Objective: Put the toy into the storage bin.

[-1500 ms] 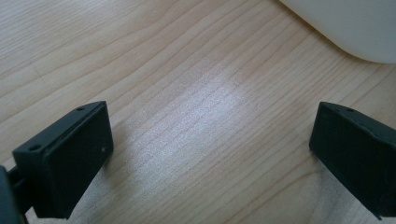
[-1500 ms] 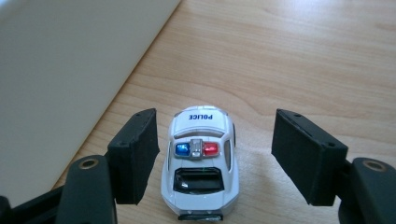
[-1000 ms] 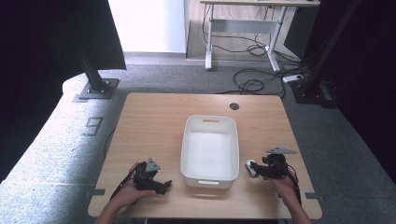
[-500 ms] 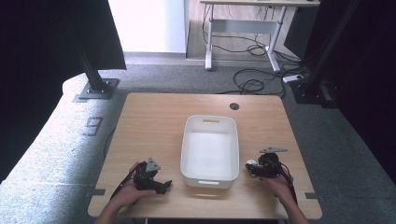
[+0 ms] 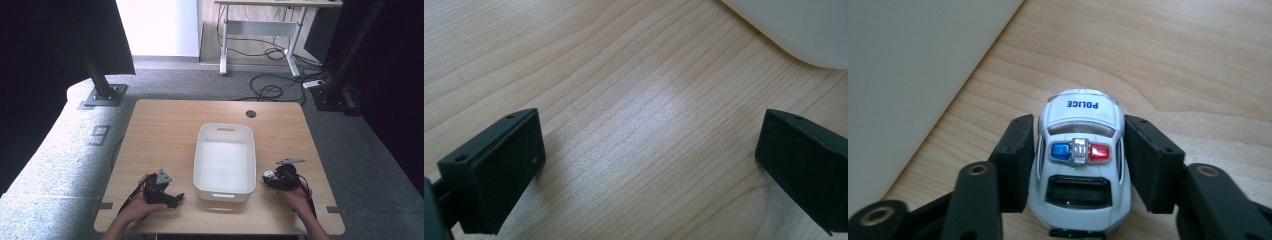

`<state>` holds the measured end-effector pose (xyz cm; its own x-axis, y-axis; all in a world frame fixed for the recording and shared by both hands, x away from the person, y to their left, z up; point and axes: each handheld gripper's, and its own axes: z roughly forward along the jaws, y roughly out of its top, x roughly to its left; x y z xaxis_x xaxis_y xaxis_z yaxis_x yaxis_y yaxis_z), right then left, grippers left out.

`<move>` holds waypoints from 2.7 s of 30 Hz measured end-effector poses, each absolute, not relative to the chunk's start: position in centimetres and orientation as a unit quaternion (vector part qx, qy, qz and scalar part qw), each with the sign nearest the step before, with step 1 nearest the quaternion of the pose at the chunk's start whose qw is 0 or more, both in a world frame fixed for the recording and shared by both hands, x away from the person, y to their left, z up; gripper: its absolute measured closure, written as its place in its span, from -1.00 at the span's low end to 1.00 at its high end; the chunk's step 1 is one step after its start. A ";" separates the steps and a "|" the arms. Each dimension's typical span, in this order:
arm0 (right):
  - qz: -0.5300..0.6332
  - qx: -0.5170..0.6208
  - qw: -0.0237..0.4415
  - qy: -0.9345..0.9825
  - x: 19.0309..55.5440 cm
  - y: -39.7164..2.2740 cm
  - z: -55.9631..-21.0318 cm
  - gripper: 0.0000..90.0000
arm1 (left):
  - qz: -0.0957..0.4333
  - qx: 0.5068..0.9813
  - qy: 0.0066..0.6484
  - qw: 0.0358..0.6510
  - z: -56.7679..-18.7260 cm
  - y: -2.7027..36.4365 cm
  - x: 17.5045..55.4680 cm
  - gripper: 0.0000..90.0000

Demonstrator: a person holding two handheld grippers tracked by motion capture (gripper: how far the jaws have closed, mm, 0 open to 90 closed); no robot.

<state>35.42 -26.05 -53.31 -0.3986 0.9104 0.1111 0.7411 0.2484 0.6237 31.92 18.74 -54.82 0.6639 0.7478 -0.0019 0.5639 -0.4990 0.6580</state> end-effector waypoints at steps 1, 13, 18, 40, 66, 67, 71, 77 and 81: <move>0.306 0.529 0.142 0.779 35.4 -26.0 -53.2 0.09 | 0.144 0.854 0.384 0.321 -54.8 18.7 31.9 -1.00; 0.326 0.530 0.141 0.770 35.2 -26.7 -52.1 0.11 | 0.143 0.854 0.384 0.321 -54.8 18.7 31.9 -1.00; 0.336 0.532 0.145 0.764 35.0 -27.1 -51.5 0.11 | 0.143 0.854 0.384 0.321 -54.8 18.7 31.9 -1.00; 0.380 0.527 0.153 0.745 34.1 -28.2 -48.4 0.12 | 0.143 0.854 0.384 0.321 -54.8 18.7 31.9 -1.00; 0.402 0.514 0.150 0.743 33.8 -28.2 -47.0 0.12 | 0.143 0.854 0.384 0.321 -54.8 18.7 31.9 -1.00; 0.402 0.514 0.150 0.742 33.8 -28.2 -47.0 0.12 | 0.143 0.854 0.384 0.321 -54.8 18.7 31.9 -1.00; 0.405 0.513 0.153 0.741 33.7 -28.2 -46.6 0.12 | 0.143 0.854 0.384 0.321 -54.8 18.7 31.9 -1.00; 0.410 0.510 0.156 0.740 33.5 -28.2 -46.1 0.12 | 0.143 0.854 0.384 0.321 -54.8 18.7 31.9 -1.00; 0.414 0.506 0.159 0.740 33.4 -28.0 -45.6 0.12 | 0.143 0.854 0.383 0.321 -54.8 18.7 31.9 -1.00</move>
